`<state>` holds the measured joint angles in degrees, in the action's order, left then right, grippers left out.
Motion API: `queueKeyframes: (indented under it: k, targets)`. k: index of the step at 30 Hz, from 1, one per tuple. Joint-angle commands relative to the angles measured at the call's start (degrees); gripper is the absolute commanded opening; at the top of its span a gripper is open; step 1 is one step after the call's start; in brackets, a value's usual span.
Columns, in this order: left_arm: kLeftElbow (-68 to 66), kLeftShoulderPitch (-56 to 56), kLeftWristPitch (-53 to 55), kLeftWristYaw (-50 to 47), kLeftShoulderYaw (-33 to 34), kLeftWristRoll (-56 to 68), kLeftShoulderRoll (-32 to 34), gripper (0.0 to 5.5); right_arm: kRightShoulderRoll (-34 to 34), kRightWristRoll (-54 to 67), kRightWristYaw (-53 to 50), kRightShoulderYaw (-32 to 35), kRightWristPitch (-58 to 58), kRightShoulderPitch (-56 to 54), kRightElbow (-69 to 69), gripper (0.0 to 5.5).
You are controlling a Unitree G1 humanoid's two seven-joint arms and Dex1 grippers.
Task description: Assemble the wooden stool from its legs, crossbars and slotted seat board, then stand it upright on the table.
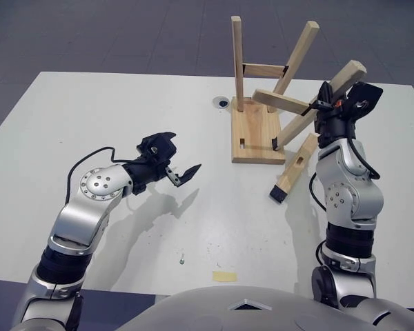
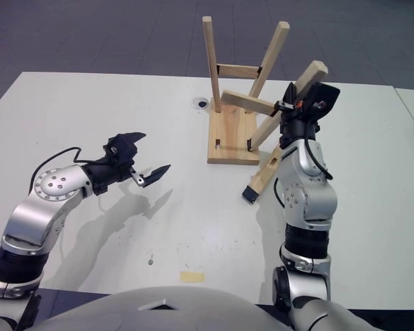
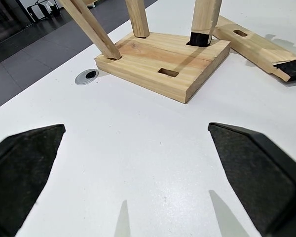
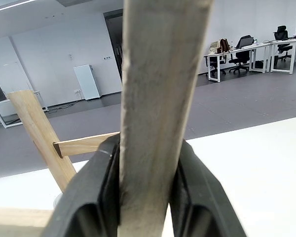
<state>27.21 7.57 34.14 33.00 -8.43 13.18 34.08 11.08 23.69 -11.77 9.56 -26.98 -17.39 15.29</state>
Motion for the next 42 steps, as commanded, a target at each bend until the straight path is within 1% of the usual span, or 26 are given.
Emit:
queueKeyframes:
  k: [1,13,23,30,33,36,39,42]
  targets:
    - [-0.2,0.5,-0.2,0.4,-0.2,-0.3,-0.3,5.40,1.1,-2.8,1.4,-0.6,-3.4,1.4,-3.6,1.08]
    - [-0.8,1.3,-0.3,0.9,-0.2,-0.6,-0.5,5.40,-1.0,-2.1,5.2,1.4,0.2,-1.3,-2.7,1.03]
    - [-0.4,1.2,0.0,0.6,-0.6,-0.8,-1.0,5.40,-3.5,-0.9,8.3,3.2,4.5,-1.7,-5.9,1.02]
    - [-1.0,1.5,-0.3,0.8,-1.0,-1.6,-0.9,5.40,-3.5,-3.3,9.3,2.0,5.1,-1.3,-8.9,1.01]
    - [-1.2,1.5,-0.5,0.7,-1.0,-1.8,-1.0,5.40,-3.8,-5.3,8.4,-0.2,3.0,2.5,-8.2,1.01]
    - [-1.0,1.2,-0.7,0.4,-1.1,-2.4,-1.1,5.40,-4.2,-8.6,9.0,-3.7,4.2,12.1,-7.7,1.01]
    - [-0.8,1.0,-0.6,0.3,-1.0,-2.6,-1.2,5.40,-5.3,-8.7,10.3,-3.8,6.8,20.7,-8.3,1.01]
    - [-0.4,0.2,-0.4,0.5,-1.0,-2.8,-0.7,5.40,-6.0,-7.2,9.7,-4.2,4.4,20.9,-8.0,1.01]
